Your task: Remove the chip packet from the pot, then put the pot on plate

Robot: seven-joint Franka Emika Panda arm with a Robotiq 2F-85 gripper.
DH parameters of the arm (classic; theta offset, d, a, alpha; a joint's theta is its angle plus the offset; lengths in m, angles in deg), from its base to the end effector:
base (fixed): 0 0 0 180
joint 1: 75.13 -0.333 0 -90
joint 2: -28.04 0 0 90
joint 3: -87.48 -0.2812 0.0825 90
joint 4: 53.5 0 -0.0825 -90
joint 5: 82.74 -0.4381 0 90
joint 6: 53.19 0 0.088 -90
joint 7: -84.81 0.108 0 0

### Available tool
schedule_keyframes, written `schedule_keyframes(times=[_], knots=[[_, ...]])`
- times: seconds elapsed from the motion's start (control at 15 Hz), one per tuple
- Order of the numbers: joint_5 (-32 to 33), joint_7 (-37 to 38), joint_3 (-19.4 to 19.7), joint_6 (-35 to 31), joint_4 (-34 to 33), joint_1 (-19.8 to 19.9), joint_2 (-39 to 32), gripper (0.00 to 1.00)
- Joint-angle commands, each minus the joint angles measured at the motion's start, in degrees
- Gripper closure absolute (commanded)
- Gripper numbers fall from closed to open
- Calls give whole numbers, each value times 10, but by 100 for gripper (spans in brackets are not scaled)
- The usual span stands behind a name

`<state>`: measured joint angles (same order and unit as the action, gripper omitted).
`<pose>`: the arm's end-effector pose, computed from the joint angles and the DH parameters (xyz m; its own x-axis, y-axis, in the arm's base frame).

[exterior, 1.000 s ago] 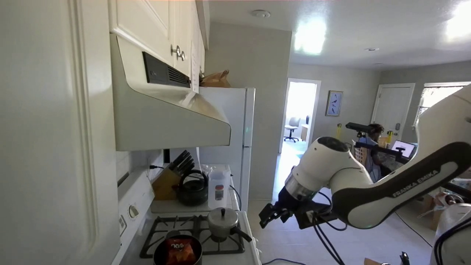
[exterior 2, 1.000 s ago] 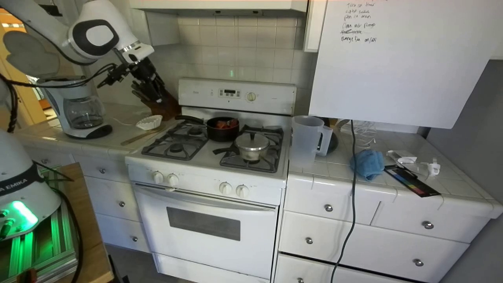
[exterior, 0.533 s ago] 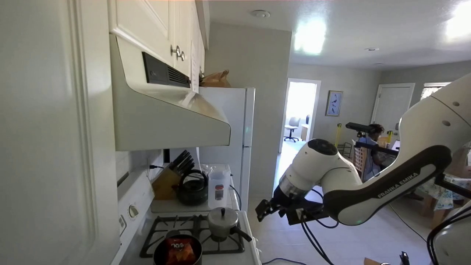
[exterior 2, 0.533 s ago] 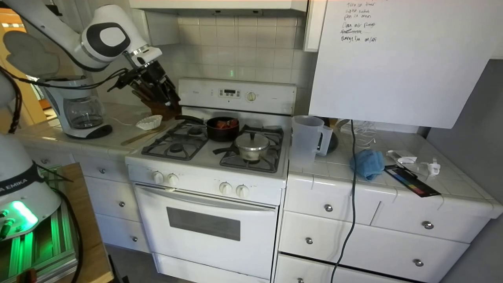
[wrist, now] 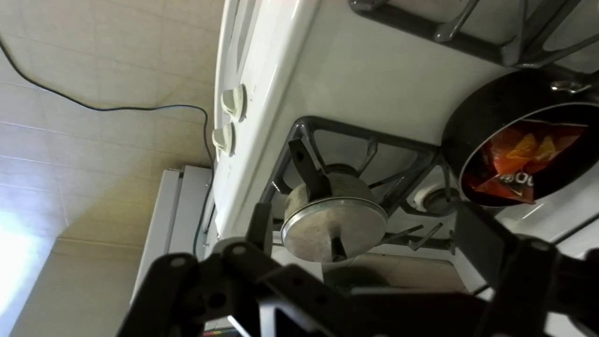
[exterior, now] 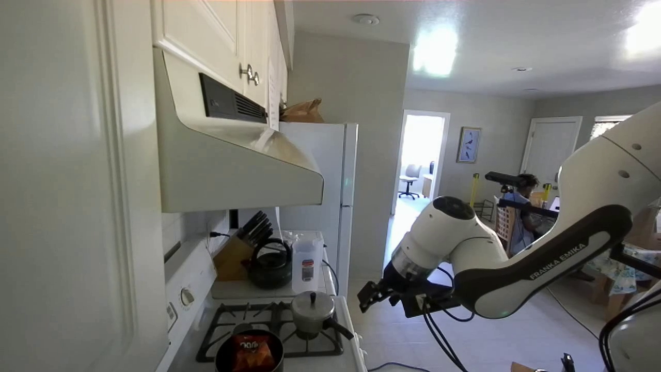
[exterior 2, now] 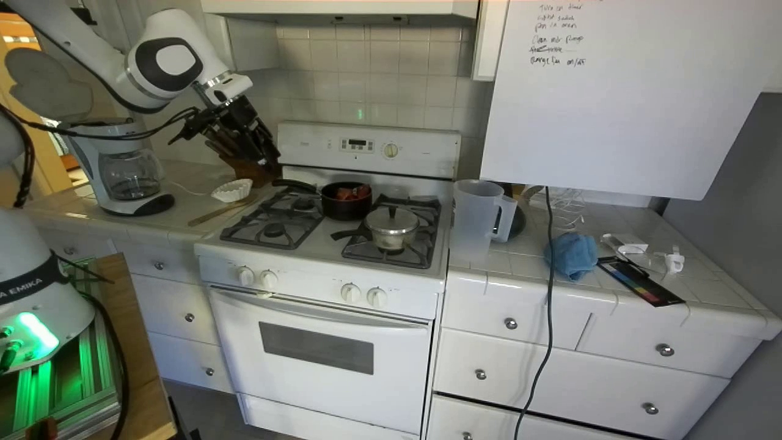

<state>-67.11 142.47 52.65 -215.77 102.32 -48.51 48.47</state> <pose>0.4664 0.0573 0.2842 0.7095 -0.5153 0.4807 -0.5521 -0.8304 -0.0754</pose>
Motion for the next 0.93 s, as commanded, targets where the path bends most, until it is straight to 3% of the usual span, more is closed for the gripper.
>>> schedule_keyframes(times=[0.0,0.2,0.33,0.73,0.87], knots=[[54,-60,-2,-99,-28,29,-71,0],[125,-113,-23,-134,-103,77,-159,0],[156,-154,-35,-121,-157,89,-222,0],[211,-288,-15,-36,-315,33,-420,0],[258,-289,22,-5,-380,-12,-480,0]])
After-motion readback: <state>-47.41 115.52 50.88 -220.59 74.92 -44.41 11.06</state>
